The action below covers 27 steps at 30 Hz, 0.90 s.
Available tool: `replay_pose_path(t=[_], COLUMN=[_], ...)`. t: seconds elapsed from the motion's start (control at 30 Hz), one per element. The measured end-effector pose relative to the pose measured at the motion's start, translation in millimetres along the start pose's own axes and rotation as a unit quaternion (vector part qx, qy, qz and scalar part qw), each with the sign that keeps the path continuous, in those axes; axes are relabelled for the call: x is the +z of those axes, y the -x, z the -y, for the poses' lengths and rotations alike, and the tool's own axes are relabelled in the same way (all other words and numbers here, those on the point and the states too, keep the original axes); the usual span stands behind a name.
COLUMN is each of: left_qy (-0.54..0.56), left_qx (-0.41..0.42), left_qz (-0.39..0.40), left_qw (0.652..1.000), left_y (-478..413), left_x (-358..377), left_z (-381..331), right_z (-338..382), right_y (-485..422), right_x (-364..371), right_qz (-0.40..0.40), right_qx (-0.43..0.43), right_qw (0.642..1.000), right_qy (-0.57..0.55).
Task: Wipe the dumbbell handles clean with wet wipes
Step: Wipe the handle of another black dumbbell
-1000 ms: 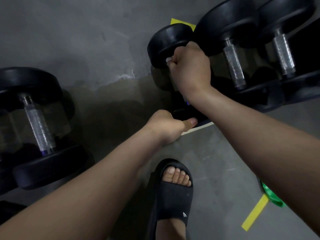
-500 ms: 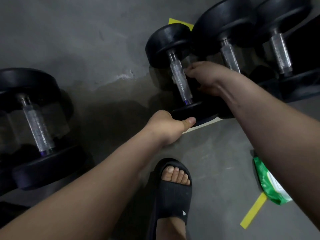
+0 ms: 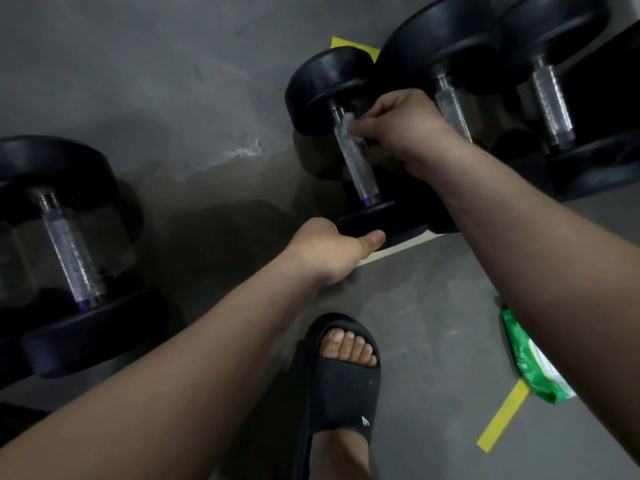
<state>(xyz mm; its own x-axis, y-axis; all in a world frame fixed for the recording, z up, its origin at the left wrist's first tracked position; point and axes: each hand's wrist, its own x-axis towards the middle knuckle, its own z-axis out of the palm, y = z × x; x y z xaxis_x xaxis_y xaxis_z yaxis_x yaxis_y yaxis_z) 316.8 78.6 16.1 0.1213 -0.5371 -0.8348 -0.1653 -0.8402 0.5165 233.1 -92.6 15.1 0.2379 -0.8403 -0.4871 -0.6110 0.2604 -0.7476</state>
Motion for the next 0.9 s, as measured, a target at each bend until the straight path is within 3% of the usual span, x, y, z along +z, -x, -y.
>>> replay_pose_path(t=[0.1,0.2,0.3,0.4,0.5,0.6,0.7,0.9], left_qy=[-0.009,-0.007,0.004,0.011,0.013,0.009,0.010,0.018], left_qx=[0.001,0.001,0.002,0.005,0.000,0.006,0.008,0.010], left_qz=[0.001,0.004,0.005,0.003,0.013,0.011,0.004,0.005], left_qw=[1.000,1.000,1.000,1.000,1.000,1.000,1.000,1.000], left_y=[0.2,-2.2,-2.1,-0.6,1.3,-0.7,-3.0,-0.7], left_x=[0.9,0.0,-0.4,0.7,1.3,0.9,0.8,0.4], left_z=[1.3,0.8,0.0,-1.2,-2.4,-0.1,1.7,1.0], right_z=[3.0,8.5,12.9,9.4,3.3,2.6,7.3,16.6], right_y=[3.1,16.2,17.3,-0.1,-9.0,1.5,16.2,38.4], right_x=[-11.2,-23.7,-16.7,-3.3,5.5,-6.3,-18.4,-19.3], right_qz=[0.051,0.138,0.084,-0.009,-0.040,0.038,0.110,0.201], right_qx=[-0.018,-0.001,-0.033,-0.063,-0.064,-0.087,-0.093,-0.037], right_qw=[0.992,0.938,0.947,0.974,0.989,0.974,0.933,0.864], right_qy=[0.111,0.319,0.309,0.219,0.128,0.208,0.331,0.460])
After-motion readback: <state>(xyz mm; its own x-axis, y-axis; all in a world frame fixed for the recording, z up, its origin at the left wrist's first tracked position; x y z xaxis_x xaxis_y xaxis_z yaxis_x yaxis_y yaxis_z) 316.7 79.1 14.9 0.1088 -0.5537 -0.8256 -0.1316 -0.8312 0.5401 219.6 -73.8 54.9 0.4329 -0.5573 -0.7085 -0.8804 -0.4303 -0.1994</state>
